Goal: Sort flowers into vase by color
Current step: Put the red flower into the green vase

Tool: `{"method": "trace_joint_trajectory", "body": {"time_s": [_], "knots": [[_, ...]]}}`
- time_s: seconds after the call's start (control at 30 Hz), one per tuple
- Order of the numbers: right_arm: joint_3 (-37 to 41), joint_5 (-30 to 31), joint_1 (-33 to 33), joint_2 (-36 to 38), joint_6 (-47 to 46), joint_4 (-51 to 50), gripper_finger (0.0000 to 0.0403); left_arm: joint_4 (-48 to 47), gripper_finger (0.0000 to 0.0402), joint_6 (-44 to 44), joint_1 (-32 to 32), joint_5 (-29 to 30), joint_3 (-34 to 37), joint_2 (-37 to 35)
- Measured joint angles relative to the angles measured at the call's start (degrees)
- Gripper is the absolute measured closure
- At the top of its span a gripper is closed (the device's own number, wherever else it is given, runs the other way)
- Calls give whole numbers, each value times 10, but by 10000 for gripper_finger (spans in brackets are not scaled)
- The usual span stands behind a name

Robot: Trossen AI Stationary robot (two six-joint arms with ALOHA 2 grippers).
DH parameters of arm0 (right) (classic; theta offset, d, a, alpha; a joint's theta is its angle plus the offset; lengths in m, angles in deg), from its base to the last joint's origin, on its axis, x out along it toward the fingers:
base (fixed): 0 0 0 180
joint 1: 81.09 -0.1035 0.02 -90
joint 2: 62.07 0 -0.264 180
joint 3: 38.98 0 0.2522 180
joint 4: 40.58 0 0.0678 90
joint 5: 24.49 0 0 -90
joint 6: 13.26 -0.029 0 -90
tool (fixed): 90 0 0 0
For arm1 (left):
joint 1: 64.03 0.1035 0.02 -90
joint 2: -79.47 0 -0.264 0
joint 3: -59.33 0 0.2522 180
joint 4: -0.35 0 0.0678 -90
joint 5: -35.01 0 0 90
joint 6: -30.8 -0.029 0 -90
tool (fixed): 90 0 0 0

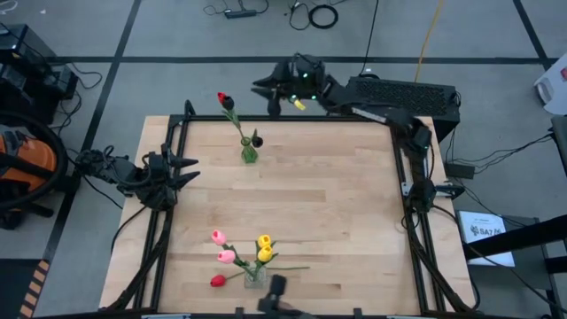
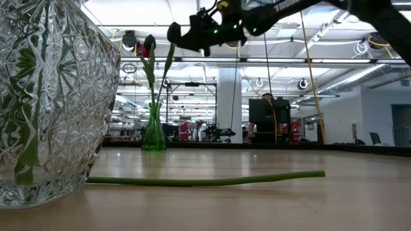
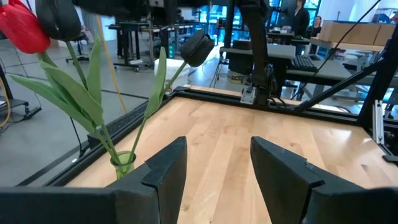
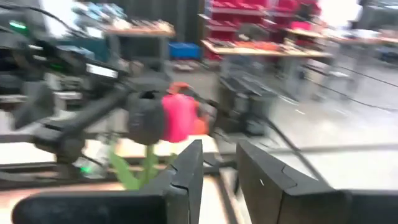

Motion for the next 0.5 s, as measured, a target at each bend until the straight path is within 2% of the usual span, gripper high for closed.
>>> {"method": "trace_joint_trajectory", "body": {"time_s": [0.13,0.27,0.33,0.5], "knots": [[0,104,1,61,14,-120,331,-1,217,3,0,0,0,0],[0,225,-9,119,-52,-277,361,-1,217,3,0,0,0,0],[0,260,-18,145,-100,-367,376,-1,217,3,0,0,0,0],[0,297,-67,188,-202,-575,400,-3,217,2,0,1,0,0]]}}
